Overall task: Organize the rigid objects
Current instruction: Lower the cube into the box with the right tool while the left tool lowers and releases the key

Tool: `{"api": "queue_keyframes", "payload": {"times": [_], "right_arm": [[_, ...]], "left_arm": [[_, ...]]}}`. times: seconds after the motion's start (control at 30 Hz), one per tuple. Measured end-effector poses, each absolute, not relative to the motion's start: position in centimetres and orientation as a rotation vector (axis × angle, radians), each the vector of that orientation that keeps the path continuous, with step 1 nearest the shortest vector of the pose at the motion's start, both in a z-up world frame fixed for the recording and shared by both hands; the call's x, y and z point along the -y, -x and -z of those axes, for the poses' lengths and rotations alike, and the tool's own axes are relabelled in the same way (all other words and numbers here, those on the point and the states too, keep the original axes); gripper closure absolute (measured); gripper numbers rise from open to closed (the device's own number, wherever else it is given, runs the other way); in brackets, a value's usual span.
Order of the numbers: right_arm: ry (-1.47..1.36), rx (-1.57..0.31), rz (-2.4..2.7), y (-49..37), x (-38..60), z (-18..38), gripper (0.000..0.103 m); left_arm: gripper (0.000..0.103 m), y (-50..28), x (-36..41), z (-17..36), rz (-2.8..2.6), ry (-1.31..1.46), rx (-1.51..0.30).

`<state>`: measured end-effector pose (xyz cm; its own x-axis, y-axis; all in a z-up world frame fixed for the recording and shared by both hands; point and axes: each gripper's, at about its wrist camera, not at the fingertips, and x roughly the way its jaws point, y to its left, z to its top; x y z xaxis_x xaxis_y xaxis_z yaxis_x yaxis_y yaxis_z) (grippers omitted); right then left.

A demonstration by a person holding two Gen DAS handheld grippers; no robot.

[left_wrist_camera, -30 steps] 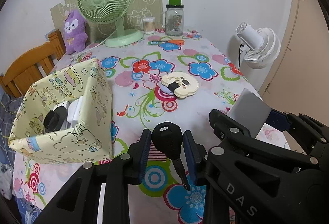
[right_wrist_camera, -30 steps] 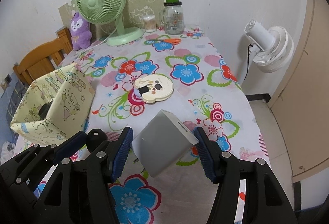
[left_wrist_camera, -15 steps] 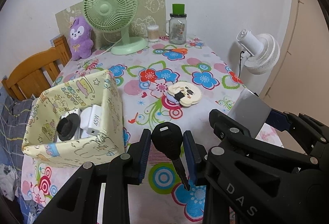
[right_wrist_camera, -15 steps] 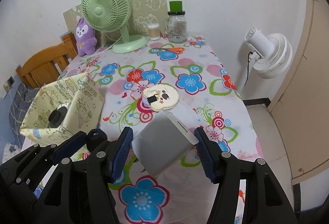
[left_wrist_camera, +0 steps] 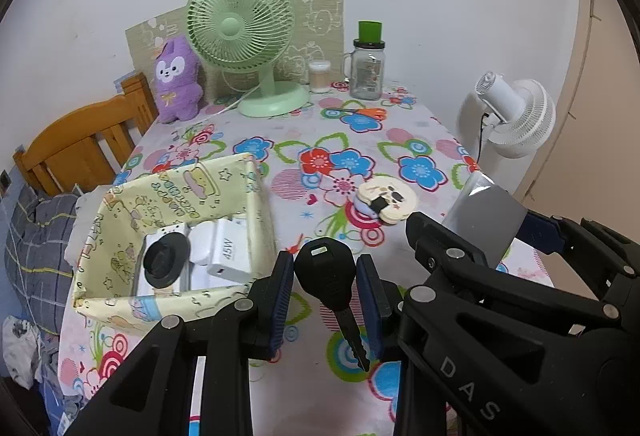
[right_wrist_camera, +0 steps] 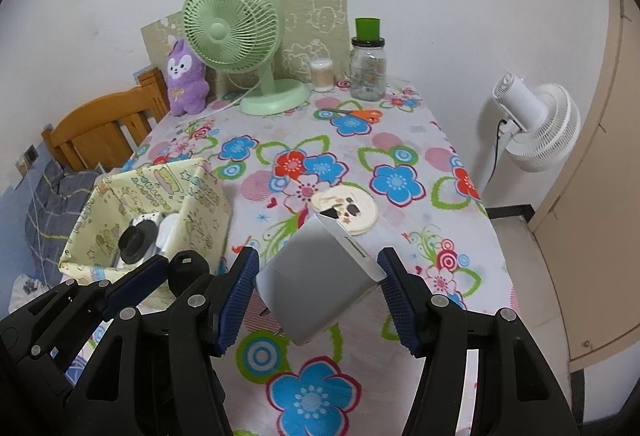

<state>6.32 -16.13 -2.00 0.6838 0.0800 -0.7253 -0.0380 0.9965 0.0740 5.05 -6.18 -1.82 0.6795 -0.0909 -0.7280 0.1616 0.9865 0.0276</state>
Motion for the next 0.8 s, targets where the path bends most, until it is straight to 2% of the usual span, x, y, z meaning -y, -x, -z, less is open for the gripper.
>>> {"api": "queue_keyframes", "payload": {"times": [0.8], "right_arm": [[-0.047,-0.84,-0.17,-9.8,9.9,2.5,0.039]], "left_arm": [[0.071,-7.3,0.1,2.0,0.065,-0.074,-0.836]]}}
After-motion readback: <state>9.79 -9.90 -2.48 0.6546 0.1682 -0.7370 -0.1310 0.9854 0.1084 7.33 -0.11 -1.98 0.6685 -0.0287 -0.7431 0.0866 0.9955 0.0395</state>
